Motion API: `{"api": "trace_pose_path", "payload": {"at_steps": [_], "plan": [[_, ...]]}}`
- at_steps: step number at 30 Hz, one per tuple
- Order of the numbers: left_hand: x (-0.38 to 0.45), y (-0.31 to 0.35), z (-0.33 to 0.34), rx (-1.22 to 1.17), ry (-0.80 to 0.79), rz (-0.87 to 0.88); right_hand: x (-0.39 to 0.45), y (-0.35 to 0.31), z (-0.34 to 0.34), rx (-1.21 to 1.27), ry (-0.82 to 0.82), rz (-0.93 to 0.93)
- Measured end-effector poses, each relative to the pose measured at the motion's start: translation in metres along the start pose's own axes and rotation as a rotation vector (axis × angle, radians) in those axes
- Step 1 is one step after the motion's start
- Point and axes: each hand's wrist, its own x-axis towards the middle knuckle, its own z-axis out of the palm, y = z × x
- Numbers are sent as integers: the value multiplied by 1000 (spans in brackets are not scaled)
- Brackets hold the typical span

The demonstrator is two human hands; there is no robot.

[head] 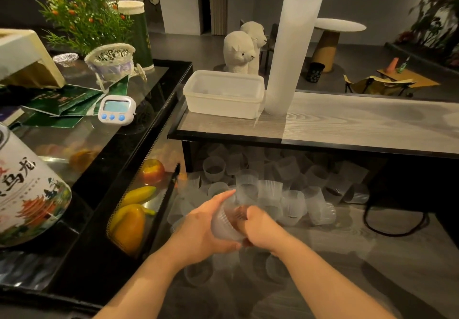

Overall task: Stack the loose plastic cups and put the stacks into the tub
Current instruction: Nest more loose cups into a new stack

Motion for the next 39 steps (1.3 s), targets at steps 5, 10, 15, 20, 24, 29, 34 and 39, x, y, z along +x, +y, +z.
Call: {"api": "trace_pose_path", "payload": {"at_steps": [5,10,15,20,24,29,34,39], "plan": [[0,-13,-2,5,35,-62,6,24,-14,56,190,23],[-2,-28,-1,-19,34,-131,10,81,-21,-505,4,303],[1,-35,3,7,8,-178,14,107,4,-600,-163,330],[4,-38,3,9,2,-200,16,117,10,-632,-49,334],[7,-39,1,-7,-6,-209,9,106,-22,-565,144,305],[13,-38,4,-33,-7,-200,-6,67,-58,-23,403,38],[21,-27,6,-74,-18,-181,-16,18,-65,490,365,-167],[32,-10,2,-64,-8,-162,-13,5,-53,554,286,-204]]}}
